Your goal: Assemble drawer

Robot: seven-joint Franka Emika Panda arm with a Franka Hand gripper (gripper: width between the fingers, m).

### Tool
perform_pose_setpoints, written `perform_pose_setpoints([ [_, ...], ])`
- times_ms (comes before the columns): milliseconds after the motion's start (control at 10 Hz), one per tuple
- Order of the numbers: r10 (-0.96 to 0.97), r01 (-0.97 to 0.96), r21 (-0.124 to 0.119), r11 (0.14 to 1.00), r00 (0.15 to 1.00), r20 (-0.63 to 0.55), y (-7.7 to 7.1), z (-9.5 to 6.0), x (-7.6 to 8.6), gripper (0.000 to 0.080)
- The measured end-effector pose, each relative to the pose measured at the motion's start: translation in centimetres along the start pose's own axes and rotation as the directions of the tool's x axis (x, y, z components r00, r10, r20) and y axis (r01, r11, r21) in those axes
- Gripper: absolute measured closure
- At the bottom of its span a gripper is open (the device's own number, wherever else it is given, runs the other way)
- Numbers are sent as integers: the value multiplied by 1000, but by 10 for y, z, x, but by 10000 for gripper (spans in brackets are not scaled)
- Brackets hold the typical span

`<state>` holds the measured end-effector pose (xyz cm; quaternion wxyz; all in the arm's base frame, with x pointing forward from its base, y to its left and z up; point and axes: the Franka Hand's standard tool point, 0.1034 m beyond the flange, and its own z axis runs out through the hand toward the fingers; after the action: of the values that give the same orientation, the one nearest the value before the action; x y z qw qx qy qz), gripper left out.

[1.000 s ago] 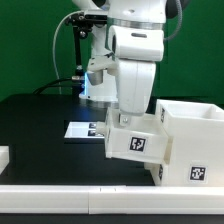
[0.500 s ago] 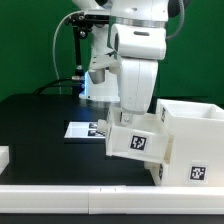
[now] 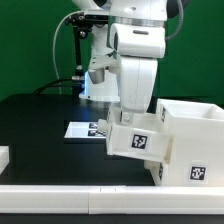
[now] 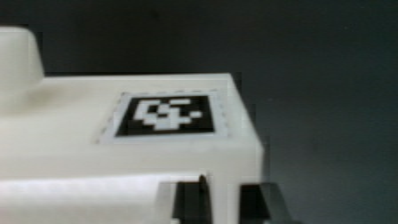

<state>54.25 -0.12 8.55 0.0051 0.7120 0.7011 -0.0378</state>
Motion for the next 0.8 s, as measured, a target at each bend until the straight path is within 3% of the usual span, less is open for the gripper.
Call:
perform_pose_setpoints([
  [800, -12, 12, 6, 1000, 1000, -3, -1, 4, 2, 761],
])
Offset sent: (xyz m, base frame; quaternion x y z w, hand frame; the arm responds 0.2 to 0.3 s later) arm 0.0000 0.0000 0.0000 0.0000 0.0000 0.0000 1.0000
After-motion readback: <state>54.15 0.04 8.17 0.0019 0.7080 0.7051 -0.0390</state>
